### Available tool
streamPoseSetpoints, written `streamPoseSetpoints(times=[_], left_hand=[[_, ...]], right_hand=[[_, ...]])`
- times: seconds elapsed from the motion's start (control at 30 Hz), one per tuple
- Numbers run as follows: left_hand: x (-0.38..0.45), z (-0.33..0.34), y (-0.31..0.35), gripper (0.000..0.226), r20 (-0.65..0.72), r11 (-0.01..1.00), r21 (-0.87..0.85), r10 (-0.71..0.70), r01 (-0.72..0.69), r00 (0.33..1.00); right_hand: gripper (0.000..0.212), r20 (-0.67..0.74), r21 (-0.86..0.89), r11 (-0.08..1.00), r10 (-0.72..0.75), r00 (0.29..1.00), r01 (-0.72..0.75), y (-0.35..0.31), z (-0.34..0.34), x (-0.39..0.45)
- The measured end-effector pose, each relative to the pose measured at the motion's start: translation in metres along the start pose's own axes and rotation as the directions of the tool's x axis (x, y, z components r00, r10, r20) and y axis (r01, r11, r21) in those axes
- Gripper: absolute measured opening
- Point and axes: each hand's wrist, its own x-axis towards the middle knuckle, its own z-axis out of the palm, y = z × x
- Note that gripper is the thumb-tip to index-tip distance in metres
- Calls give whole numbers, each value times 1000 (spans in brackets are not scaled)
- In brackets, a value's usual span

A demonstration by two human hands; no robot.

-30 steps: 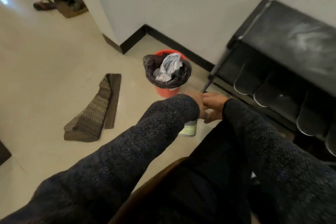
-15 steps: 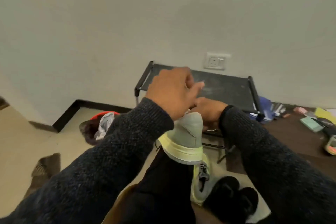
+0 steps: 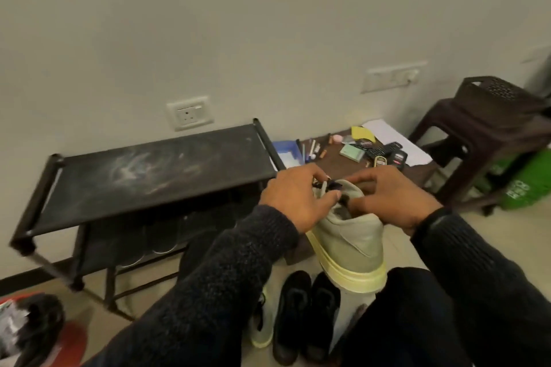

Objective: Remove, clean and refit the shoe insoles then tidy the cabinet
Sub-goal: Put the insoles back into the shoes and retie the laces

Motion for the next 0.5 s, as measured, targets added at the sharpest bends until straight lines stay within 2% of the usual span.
streamPoseSetpoints(times=[0.17,0.27,0.33,0.5], left_hand=[[55,84,5,30,41,994,91,-60,56,997],[100,120,-10,31,82,986,141,-98,86,992],[135,138,-24,37,122,982,169,-108,87,987],[204,171,-59,46,192,983,163,-119,88,974]], right_hand=[[31,-250,21,997,75,965,-72,76,-1,30],[32,-341,18,997,72,937,-70,107,7,64],[42,-396,22,996,84,914,-82,125,13,96],[52,-472,47,993,117,874,-108,154,33,168]])
